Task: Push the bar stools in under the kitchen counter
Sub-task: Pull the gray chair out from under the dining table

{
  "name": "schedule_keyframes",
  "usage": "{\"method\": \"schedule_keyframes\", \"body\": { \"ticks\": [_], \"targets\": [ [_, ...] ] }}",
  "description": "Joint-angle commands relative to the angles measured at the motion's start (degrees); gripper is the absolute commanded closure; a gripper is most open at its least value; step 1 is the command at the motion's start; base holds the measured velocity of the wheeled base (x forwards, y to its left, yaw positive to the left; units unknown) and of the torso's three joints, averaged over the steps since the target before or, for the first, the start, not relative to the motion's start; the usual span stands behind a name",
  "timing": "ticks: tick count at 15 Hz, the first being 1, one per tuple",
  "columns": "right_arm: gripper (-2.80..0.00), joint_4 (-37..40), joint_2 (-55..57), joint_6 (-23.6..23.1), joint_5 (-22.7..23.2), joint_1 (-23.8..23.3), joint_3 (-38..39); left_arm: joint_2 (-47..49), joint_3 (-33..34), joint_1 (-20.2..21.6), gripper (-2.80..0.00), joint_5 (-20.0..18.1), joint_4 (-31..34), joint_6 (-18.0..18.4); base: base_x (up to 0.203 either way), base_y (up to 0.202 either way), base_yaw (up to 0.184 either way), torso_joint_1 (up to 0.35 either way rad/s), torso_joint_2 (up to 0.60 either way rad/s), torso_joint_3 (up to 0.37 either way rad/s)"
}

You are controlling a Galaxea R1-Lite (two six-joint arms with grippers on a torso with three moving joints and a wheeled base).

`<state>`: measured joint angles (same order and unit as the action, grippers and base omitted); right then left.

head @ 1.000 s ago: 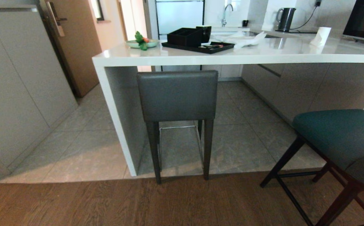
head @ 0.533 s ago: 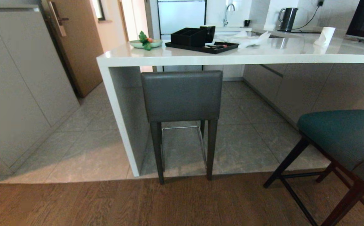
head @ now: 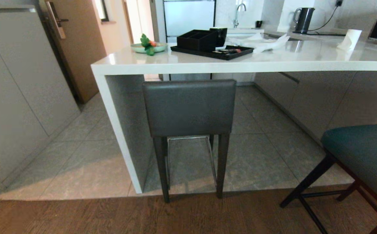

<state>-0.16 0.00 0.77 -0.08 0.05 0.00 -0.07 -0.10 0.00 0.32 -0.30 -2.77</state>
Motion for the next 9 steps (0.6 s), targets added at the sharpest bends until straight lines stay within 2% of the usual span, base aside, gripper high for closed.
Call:
{"method": "schedule_keyframes", "body": {
  "ticks": [1, 9],
  "targets": [
    [0.00, 0.0, 0.1, 0.0, 0.0, 0.0, 0.0, 0.0, 0.0, 0.0, 0.00, 0.0, -0.1, 0.0, 0.192, 0.000, 0.002, -0.002, 0.00, 0.006],
    [0.00, 0.0, 0.1, -0.1, 0.0, 0.0, 0.0, 0.0, 0.0, 0.0, 0.00, 0.0, -0.1, 0.0, 0.193, 0.000, 0.003, 0.005, 0.00, 0.002]
  ]
}}
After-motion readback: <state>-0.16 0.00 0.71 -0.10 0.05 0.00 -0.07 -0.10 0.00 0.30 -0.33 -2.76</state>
